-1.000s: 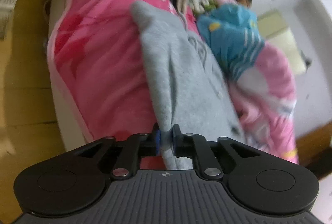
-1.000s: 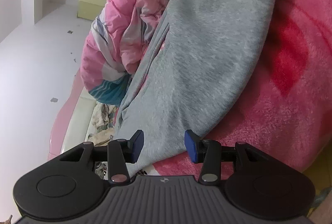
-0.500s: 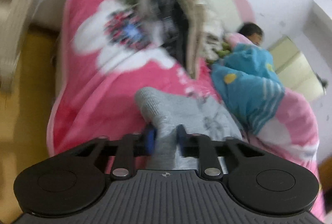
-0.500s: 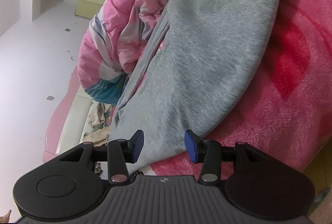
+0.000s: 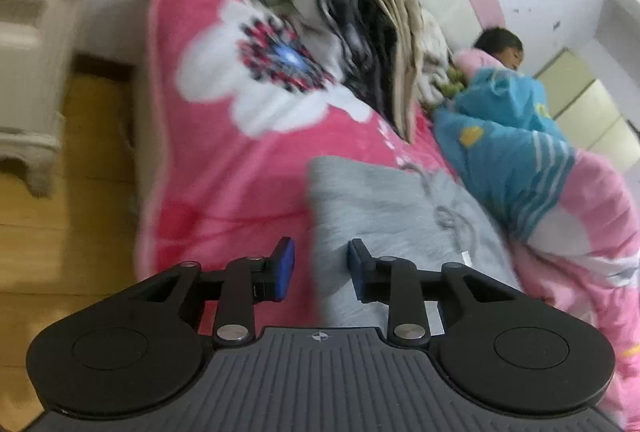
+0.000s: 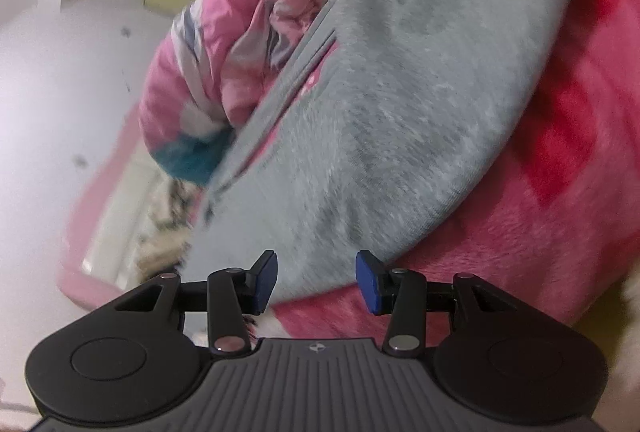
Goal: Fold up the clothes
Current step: 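Grasp the sweatpants fabric with the left tool and fold it over, then grasp the grey sweatpants leg cuff with the right tool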
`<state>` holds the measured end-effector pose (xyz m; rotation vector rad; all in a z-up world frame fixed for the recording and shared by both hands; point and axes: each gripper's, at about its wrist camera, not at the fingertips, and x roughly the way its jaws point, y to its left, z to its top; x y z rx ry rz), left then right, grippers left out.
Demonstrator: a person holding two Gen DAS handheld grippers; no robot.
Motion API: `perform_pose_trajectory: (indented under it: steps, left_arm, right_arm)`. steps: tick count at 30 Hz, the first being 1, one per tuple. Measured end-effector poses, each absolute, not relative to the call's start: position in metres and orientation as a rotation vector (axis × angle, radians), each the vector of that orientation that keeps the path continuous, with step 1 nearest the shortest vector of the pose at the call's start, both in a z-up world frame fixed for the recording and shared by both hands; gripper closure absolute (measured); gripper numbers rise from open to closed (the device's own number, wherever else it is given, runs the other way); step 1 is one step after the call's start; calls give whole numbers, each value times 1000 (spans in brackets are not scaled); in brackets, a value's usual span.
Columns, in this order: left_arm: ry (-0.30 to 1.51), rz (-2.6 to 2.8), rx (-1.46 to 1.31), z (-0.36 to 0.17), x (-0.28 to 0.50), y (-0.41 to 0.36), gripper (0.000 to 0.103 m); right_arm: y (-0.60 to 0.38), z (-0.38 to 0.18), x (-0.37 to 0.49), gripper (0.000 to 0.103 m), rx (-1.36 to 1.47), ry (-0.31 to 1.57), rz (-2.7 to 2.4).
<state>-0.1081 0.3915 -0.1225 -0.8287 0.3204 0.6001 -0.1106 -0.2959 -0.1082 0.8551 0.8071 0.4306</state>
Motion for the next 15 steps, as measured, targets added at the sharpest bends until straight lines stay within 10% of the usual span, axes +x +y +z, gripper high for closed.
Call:
perform_pose_trajectory:
  steps: [6,15]
  left_arm:
    - [277,524,-649,-93,-130,342,74]
    - [450,-6,-450,-82,-64,208,65]
  right_arm:
    - [-287,-62,-141,52,497,803,477]
    - [-399,-40,-145,35,717,541,-9]
